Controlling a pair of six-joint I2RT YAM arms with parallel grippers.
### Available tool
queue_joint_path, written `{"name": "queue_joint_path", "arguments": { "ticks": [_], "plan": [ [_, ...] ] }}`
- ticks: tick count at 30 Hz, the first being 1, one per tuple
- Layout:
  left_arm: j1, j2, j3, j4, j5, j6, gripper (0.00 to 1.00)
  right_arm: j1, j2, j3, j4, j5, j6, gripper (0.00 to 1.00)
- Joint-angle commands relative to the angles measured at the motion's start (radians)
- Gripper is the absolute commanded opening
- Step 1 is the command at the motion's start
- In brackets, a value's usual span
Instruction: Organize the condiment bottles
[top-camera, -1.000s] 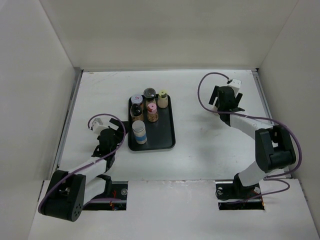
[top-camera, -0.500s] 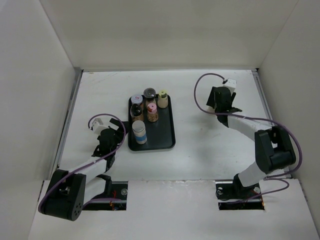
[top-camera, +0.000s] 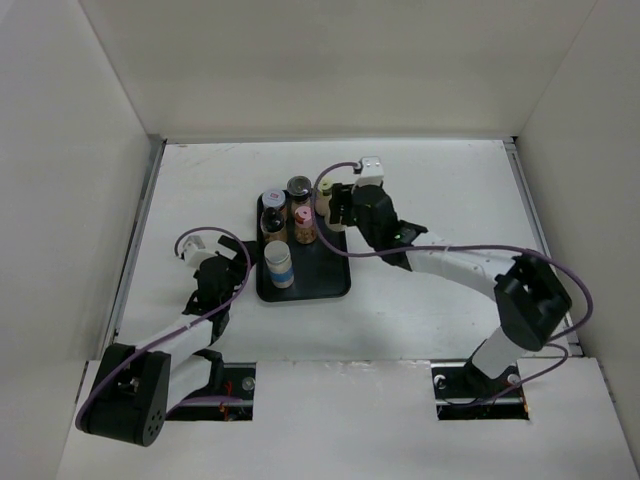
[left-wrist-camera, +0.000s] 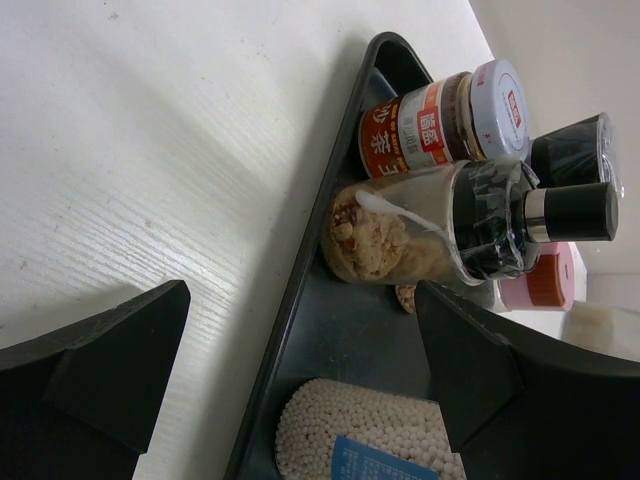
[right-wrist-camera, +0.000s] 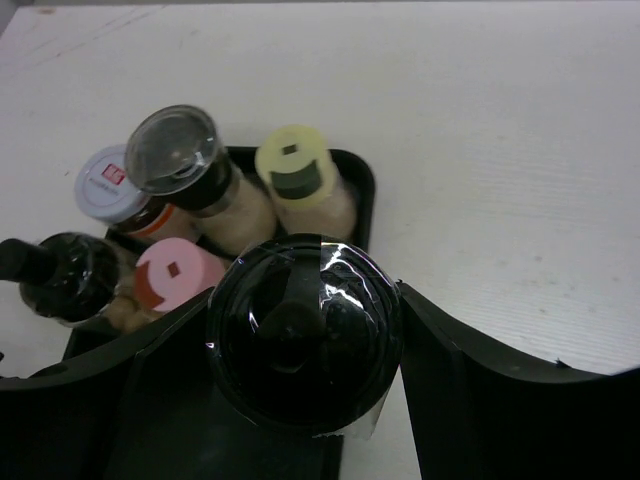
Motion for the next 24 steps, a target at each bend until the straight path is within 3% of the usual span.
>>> {"name": "queue_joint_path", "arguments": {
  "ticks": [1,12,15,19,24],
  "plan": [
    [0.013,-0.024,0.001,0.044,0.004,0.011,1.00,0.021,0.087,0.113,0.100,0.003,-0.021,0.53],
    [0.008,-0.014,0.001,0.045,-0.007,0.013,1.00,0.024,0.297,0.229,0.109,0.006,-0.049,0.57],
    [0.021,-0.004,0.004,0.048,0.010,0.008,1.00,0.024,0.317,0.229,0.112,0.007,-0.035,0.66],
    [0.008,0.020,0.010,0.048,-0.006,0.013,1.00,0.026,0.305,0.226,0.112,0.009,-0.027,0.86],
    [0.014,0.014,0.010,0.050,-0.003,0.014,1.00,0.029,0.224,0.190,0.112,0.023,-0.012,0.99]
  ]
}}
